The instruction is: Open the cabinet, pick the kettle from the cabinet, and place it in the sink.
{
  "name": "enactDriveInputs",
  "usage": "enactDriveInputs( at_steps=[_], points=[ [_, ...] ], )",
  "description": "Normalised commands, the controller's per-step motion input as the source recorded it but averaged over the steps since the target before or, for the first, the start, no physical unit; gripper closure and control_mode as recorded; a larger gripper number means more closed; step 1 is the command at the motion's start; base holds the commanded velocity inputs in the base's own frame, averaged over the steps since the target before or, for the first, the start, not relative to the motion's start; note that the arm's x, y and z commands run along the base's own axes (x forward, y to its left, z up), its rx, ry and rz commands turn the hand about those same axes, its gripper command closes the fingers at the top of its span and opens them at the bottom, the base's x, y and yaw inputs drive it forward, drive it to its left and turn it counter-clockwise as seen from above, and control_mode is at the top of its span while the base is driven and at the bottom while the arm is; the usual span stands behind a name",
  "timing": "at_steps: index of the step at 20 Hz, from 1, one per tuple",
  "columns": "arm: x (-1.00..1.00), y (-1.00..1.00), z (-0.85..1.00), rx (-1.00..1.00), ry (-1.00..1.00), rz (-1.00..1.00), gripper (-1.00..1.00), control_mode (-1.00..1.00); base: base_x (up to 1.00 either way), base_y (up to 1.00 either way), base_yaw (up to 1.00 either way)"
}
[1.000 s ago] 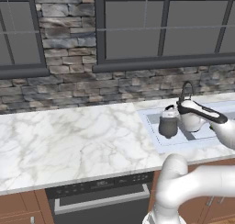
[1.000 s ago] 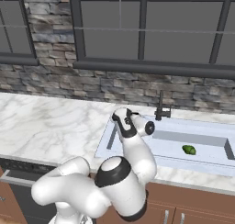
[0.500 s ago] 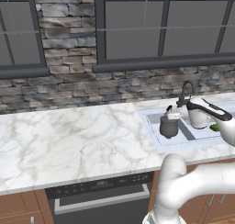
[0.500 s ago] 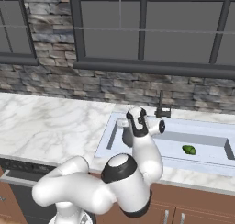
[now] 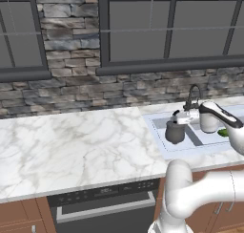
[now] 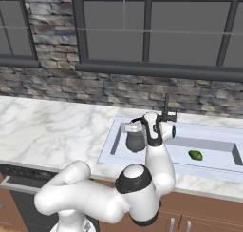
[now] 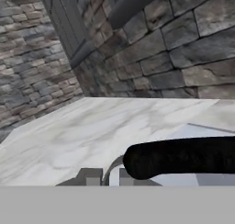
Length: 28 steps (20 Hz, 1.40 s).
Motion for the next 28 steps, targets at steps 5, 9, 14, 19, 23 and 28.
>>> enactDriveInputs(
  at_steps=[5, 9, 14, 19, 23, 28],
  points=[
    [-0.01, -0.01, -0.20, 0.09, -0.03, 0.11, 1.00, -1.00, 0.00, 0.00, 0.00],
    [-0.14, 0.00, -0.26, 0.05, -0.04, 0.07, 1.00, -1.00, 0.00, 0.00, 0.00],
    [-0.24, -0.06, -0.29, 0.00, -0.02, 0.01, 1.00, -1.00, 0.00, 0.00, 0.00],
    [-0.32, -0.07, -0.23, 0.00, -0.05, 0.00, -1.00, -1.00, 0.00, 0.00, 0.00],
    [-0.28, -0.05, -0.13, 0.00, -0.07, 0.00, -1.00, -1.00, 0.00, 0.00, 0.00],
    [-0.22, -0.03, -0.02, 0.00, -0.09, -0.07, -1.00, -1.00, 0.00, 0.00, 0.00]
  ],
)
